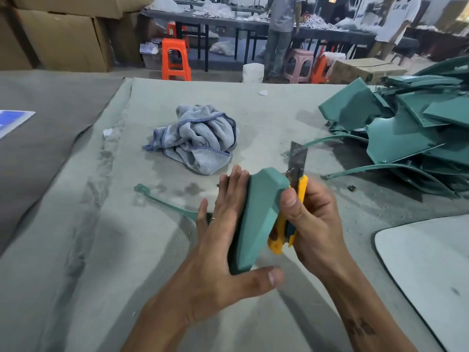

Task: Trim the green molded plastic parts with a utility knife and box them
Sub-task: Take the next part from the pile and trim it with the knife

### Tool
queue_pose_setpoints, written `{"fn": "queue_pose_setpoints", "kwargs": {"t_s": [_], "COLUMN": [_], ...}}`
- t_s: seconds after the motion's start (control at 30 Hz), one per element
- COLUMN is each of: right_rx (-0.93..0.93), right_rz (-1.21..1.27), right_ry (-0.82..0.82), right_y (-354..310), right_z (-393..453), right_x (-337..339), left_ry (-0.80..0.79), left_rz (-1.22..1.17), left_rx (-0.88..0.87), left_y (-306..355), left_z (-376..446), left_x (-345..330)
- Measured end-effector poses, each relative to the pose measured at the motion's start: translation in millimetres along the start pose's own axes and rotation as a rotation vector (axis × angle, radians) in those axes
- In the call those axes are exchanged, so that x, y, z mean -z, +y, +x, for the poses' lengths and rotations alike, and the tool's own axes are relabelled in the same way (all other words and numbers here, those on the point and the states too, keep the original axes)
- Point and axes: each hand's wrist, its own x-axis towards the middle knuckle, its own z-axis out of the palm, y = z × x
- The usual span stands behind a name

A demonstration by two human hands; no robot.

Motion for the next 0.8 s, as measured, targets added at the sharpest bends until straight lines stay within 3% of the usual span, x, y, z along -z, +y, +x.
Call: {"fn": "queue_pose_setpoints", "kwargs": {"t_s": [0.07,0.17,0.27,0.4,0.67,0.8], "right_rx": [-0.040,-0.165,-0.183,-0.087,-0.110,-0.130], "right_rz": [0.046,0.256,0.368,0.266,0.261,0.086], "right_ry": [-0.070,-0.186,-0.231,-0.309,-0.314,-0.063], "right_y": [2.9,14.2,24.5,23.6,25.2,27.8], "right_z": [-0.6,-2.9,-4.5,-3.5,-0.7,2.1], "right_x": [1.0,-3.3,-6.0,-1.1,10.1,9.2], "left_ry": [0.120,0.256,0.265,0.213,0.166,0.108], "left_rz": [0.115,0.106,0.132,0.082,0.106,0.190], "left_rx": [-0.004,-0.042,-0.096,-0.092,-0.144,-0.139], "left_y": [0.9,4.5,3.8,4.7,5.7,3.8], "left_z": [1.3,4.1,3.8,4.4,4.1,2.6], "left_x": [-6.4,-11.6,-13.4,-12.4,-11.4,-10.9]}}
